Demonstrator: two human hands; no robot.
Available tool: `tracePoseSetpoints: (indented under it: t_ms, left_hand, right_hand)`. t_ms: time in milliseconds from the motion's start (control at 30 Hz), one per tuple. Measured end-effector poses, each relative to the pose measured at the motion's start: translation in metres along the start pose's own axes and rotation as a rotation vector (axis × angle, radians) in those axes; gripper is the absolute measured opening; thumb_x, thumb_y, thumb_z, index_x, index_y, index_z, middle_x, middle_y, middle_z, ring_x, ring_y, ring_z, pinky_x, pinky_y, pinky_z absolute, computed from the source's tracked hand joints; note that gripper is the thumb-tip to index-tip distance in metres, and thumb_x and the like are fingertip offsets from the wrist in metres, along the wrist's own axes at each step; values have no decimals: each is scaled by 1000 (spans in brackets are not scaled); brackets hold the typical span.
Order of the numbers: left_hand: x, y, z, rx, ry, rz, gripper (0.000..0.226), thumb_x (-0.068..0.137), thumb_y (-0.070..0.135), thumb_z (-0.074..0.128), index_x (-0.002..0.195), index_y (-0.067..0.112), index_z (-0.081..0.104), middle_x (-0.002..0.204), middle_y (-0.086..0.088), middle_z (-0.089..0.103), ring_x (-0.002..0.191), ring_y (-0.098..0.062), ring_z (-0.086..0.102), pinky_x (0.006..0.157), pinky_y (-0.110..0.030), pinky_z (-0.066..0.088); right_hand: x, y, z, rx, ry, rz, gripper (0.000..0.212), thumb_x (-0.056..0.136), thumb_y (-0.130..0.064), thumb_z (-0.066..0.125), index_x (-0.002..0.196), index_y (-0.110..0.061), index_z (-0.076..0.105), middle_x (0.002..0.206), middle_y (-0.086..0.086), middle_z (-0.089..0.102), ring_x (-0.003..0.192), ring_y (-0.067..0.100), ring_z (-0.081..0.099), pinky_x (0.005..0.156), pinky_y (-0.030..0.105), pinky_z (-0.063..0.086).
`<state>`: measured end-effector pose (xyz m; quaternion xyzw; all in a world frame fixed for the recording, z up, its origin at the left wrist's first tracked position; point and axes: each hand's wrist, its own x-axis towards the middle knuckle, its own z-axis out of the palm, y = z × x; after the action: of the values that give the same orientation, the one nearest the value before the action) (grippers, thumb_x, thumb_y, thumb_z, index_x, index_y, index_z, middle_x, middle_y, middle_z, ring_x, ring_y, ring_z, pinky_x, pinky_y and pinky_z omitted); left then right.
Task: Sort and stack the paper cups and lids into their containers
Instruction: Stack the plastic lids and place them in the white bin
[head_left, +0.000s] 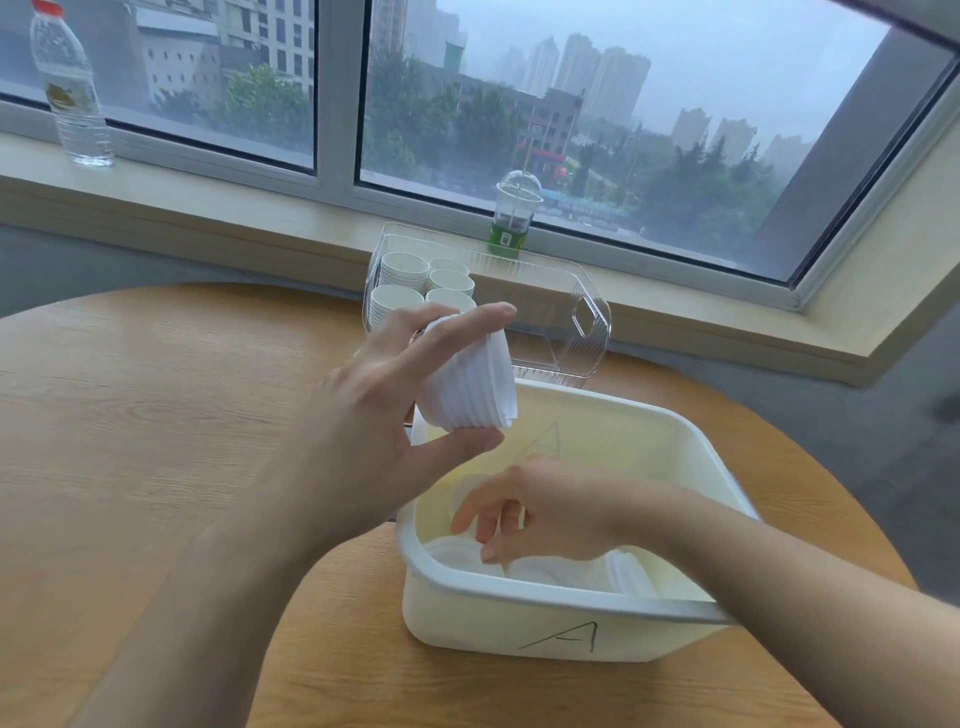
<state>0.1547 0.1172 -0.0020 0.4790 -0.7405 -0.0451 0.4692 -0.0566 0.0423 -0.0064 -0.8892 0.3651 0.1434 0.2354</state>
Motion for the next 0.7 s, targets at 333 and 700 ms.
tracePoseSetpoints:
  t_ms: [333, 700]
  left_hand:
    - [-1, 0, 4, 18, -11, 1, 80, 81, 55, 74, 151, 60, 37, 149, 23, 44, 129, -6, 48, 97, -37, 45]
    - [0, -2, 3, 34, -24, 1, 79, 82, 59, 71, 152, 61, 34, 150, 23, 43, 126, 1, 43, 95, -16, 34]
  right_hand:
    - [1, 10, 2, 110, 38, -4, 26, 94, -23, 77, 118, -30, 70, 100, -9, 74, 78, 4, 56, 79, 21, 48]
    - [-6, 5, -1, 53, 145, 2, 32, 86, -11, 67, 109, -32, 68, 88, -17, 66, 68, -1, 52, 69, 15, 43]
